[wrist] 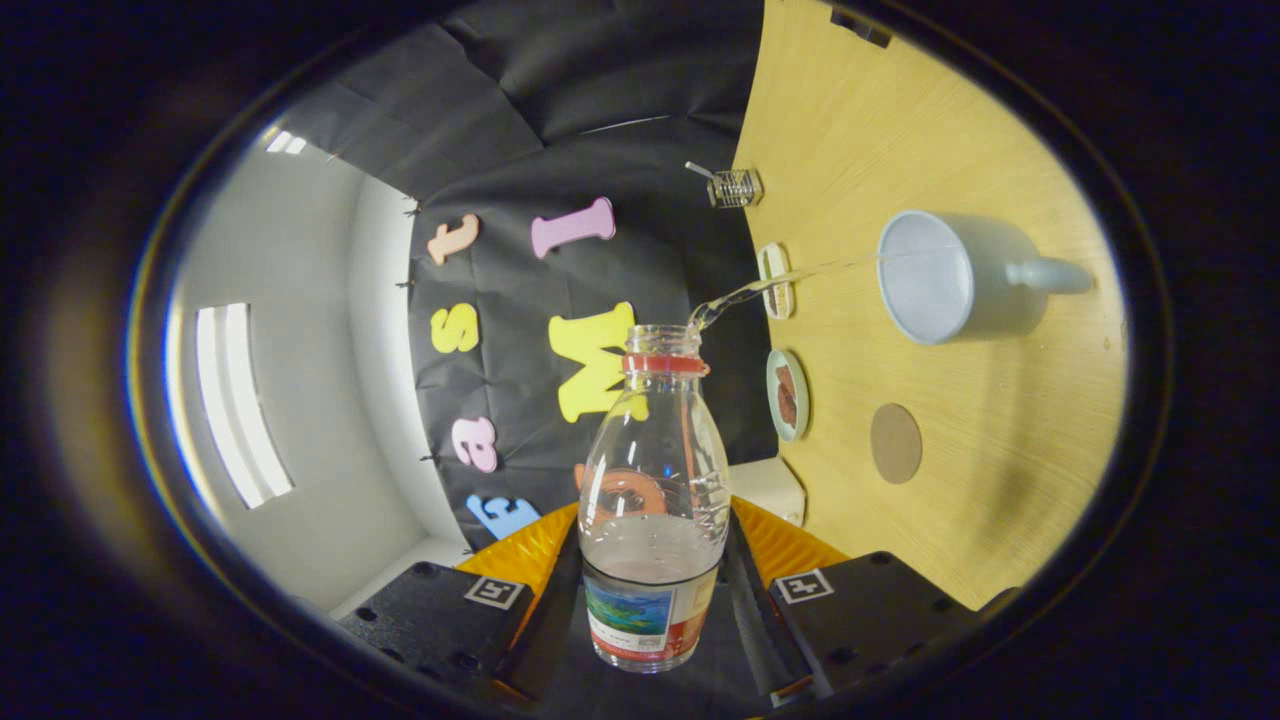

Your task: Take the bottle from table, then pour the juice into the cup, finally place the bottle on the coaster

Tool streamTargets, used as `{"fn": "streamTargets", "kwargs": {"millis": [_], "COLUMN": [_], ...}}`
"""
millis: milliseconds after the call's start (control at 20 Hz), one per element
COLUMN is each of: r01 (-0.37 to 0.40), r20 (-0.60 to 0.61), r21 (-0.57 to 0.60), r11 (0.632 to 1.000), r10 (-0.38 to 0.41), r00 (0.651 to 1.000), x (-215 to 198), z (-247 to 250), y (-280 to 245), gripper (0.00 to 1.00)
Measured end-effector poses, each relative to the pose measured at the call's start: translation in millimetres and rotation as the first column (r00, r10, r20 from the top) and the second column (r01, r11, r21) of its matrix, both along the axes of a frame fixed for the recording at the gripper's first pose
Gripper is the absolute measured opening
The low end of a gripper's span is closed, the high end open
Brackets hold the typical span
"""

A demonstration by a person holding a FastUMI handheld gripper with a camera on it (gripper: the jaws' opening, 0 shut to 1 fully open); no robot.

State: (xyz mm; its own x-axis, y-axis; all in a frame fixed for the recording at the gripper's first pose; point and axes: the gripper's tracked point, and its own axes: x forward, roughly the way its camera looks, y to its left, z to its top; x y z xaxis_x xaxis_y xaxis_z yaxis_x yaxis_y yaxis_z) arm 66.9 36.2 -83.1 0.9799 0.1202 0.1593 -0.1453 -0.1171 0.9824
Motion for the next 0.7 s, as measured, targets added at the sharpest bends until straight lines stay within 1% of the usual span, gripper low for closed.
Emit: {"fn": "streamTargets", "kwargs": {"millis": [150,350,700], "r01": [0.006,0.003,0.013], "r20": [0.016,0.021,0.056], "r21": [0.034,0.017,0.015], "r11": [0.999,1.000,1.000], "r10": [-0.007,-0.003,-0.014], "r00": [1.000,1.000,0.998], "x": [1,0,0], "z": [8,9,27], "y": [-4,0,-4], "gripper": [0.76,0.76,0.76]}}
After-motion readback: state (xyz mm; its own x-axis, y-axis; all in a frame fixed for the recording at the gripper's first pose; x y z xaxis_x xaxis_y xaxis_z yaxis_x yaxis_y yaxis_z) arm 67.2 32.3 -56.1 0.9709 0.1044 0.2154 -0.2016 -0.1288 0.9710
